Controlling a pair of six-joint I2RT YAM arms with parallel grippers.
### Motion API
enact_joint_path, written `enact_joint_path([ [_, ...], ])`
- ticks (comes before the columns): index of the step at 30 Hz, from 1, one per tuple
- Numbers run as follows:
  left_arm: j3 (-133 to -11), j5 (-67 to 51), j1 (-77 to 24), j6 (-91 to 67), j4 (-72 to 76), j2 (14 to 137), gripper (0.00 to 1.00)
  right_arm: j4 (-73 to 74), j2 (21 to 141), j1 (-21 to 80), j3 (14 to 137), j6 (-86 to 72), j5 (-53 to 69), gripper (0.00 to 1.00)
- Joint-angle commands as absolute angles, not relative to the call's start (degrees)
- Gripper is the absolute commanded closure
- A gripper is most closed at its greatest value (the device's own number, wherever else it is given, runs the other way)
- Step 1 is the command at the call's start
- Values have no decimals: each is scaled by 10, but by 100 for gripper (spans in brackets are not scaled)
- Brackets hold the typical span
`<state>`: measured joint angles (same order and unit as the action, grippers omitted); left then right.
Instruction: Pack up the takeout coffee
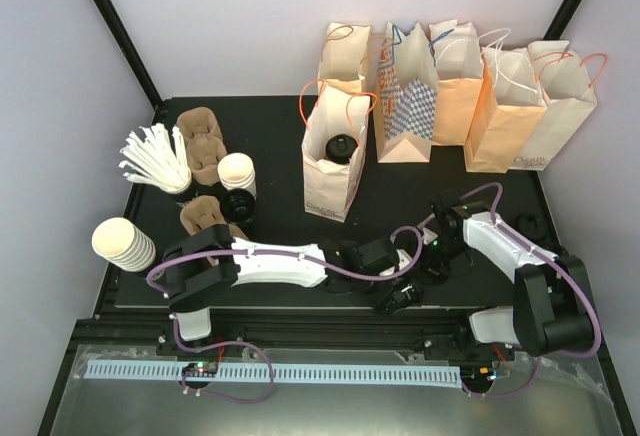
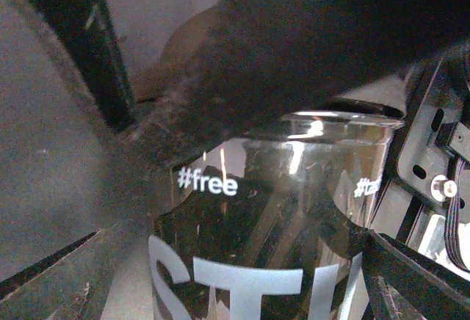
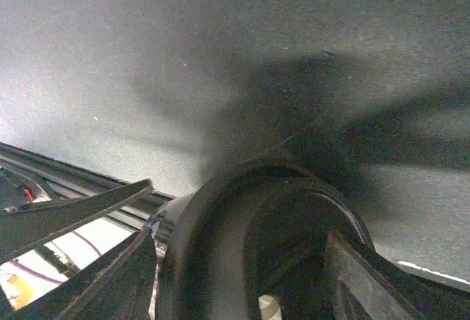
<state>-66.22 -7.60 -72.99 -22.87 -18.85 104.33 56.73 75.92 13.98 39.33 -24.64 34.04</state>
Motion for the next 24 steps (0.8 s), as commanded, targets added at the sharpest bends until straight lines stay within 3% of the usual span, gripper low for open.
enact_joint_path([
  [1,-608,-87,-741,-184,-123,1039,7,536,762,144,407,-279,417,35],
  [12,-568,-93,-742,-158,-85,1026,8,533,795,142,441,-271,419,36],
  [24,-543,-75,-736,-181,-49,1017,30,583,812,98,484,-225,411,34],
])
